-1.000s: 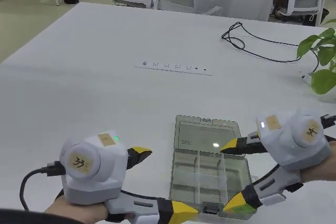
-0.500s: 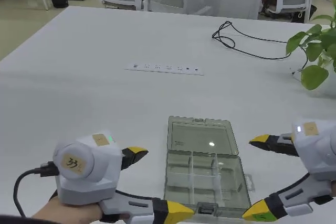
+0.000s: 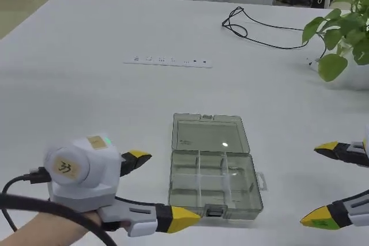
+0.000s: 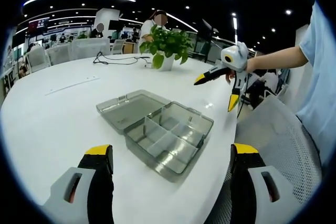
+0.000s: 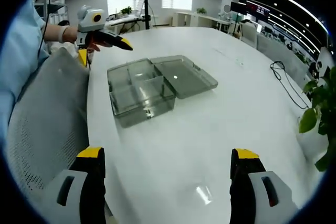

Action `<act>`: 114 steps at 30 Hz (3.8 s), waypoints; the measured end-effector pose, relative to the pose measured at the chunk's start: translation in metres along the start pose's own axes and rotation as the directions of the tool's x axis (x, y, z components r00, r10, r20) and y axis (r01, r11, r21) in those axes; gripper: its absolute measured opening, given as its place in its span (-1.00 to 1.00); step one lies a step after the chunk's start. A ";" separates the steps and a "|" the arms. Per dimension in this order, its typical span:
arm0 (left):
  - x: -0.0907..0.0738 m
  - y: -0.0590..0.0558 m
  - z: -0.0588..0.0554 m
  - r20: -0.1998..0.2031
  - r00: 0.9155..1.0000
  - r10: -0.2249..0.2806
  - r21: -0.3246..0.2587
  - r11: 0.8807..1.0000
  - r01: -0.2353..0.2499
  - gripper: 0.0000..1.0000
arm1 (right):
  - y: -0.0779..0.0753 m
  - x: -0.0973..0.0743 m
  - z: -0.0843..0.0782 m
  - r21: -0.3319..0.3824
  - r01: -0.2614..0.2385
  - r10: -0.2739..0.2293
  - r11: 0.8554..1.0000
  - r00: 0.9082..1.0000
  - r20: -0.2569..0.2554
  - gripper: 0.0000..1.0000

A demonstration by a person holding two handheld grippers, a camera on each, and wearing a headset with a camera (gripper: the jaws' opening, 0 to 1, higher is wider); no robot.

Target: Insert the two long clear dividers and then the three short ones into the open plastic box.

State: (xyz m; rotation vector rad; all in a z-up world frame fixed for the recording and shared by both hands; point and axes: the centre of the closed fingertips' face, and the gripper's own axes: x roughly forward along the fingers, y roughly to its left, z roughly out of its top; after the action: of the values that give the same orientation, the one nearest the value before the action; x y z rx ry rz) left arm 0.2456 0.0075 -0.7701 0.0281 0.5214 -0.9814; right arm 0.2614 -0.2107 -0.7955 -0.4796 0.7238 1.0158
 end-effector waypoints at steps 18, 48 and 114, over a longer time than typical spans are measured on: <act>-0.004 0.006 -0.001 0.002 1.000 0.029 -0.009 1.000 -0.029 0.88 | -0.023 -0.004 -0.044 -0.130 -0.086 0.056 0.988 0.975 -0.215 0.81; -0.012 0.007 -0.006 0.004 0.999 0.053 -0.036 0.998 -0.053 0.86 | -0.039 -0.003 -0.080 -0.196 -0.214 0.110 0.957 0.892 -0.438 0.08; -0.012 0.013 -0.001 0.061 0.995 0.082 -0.141 0.987 -0.072 0.72 | -0.023 0.014 -0.008 -0.224 -0.120 0.042 0.967 0.946 -0.323 -0.35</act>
State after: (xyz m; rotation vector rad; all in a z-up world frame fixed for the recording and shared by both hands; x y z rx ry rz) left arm 0.2505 0.0250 -0.7681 -0.1078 0.5221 -0.8659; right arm 0.2841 -0.2184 -0.8104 -0.8434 0.9156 1.1245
